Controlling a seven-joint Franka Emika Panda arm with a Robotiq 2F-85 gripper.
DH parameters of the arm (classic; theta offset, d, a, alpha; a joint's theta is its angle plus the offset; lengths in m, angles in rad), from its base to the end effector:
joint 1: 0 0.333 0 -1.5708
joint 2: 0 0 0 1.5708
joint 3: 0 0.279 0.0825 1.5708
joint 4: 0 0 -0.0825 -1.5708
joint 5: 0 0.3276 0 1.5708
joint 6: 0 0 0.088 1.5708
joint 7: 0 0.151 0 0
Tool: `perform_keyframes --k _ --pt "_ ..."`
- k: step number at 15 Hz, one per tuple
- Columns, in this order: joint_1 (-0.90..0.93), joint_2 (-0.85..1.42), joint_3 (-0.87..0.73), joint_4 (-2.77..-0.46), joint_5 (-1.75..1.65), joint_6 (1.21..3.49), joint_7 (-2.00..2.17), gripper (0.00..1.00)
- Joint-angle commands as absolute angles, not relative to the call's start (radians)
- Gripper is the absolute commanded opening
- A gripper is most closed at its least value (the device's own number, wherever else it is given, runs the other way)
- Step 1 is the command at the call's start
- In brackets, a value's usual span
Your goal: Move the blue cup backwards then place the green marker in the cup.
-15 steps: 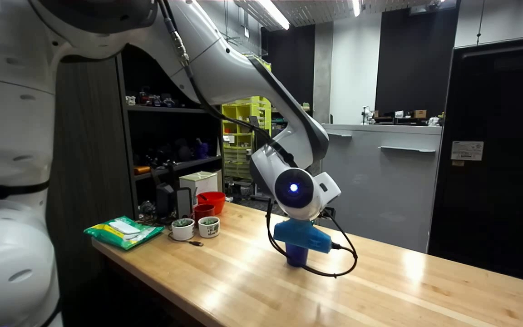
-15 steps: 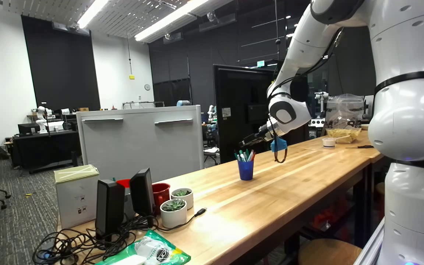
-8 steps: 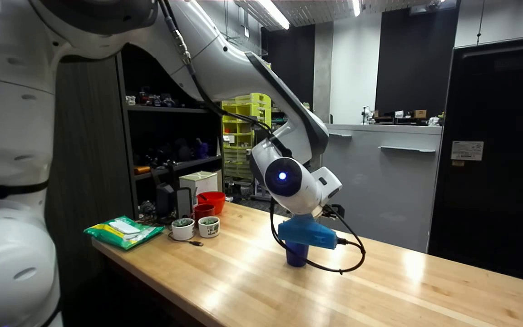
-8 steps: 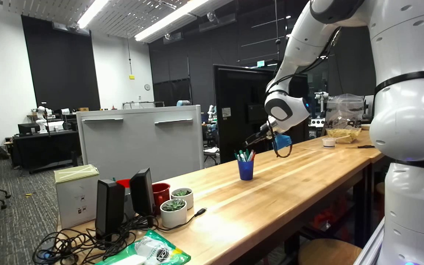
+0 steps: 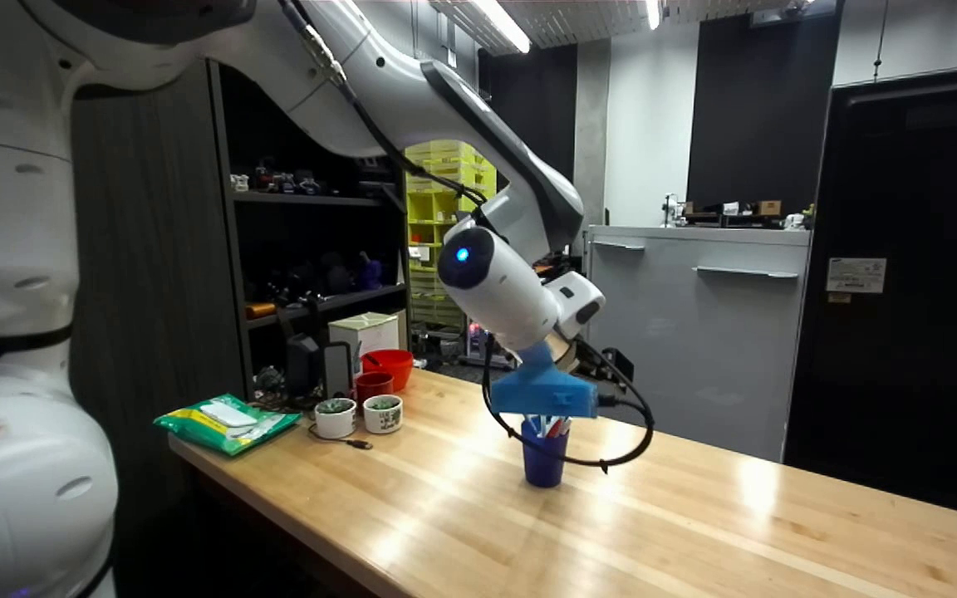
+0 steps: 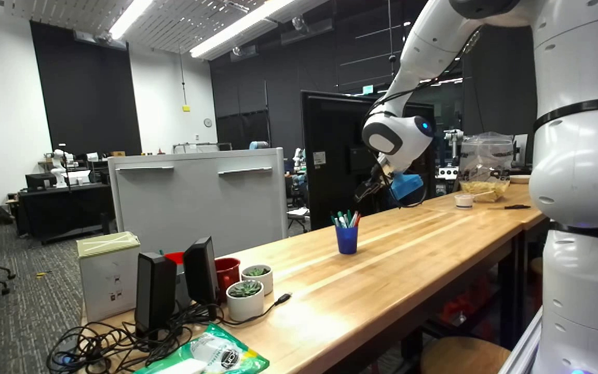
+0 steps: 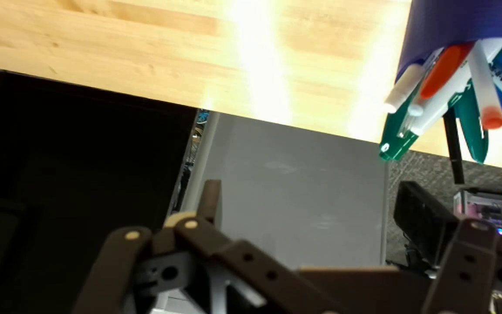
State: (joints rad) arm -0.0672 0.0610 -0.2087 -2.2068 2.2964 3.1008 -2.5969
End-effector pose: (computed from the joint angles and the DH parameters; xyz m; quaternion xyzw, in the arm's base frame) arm 0.4521 -0.1915 0.3201 0.8998 0.0205 0.4202 0.1160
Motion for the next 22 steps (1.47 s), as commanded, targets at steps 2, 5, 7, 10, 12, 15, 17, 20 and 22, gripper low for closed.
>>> perform_keyframes --k 2,5,7,10,12,15,17,20,22 --pt "-0.003 -0.021 -0.205 -2.131 2.323 3.444 -2.623 1.00" --pt "-0.041 0.030 -0.206 -2.179 2.165 3.455 -2.453 1.00" --pt "-0.028 0.045 -0.211 -2.212 2.137 3.467 -2.393 1.00" --pt "0.047 0.123 -0.312 -2.263 2.124 3.455 -2.295 1.00" --pt "0.138 0.155 -0.390 -2.285 2.158 3.472 -2.262 1.00" --pt "0.306 0.164 -0.517 -2.307 2.156 3.471 -2.199 1.00" --pt "0.247 0.186 -0.475 -2.298 2.163 3.452 -2.223 1.00" --pt "0.295 0.186 -0.498 -2.297 2.162 3.454 -2.204 1.00" --pt "0.295 0.186 -0.504 -2.297 2.162 3.453 -2.204 1.00"
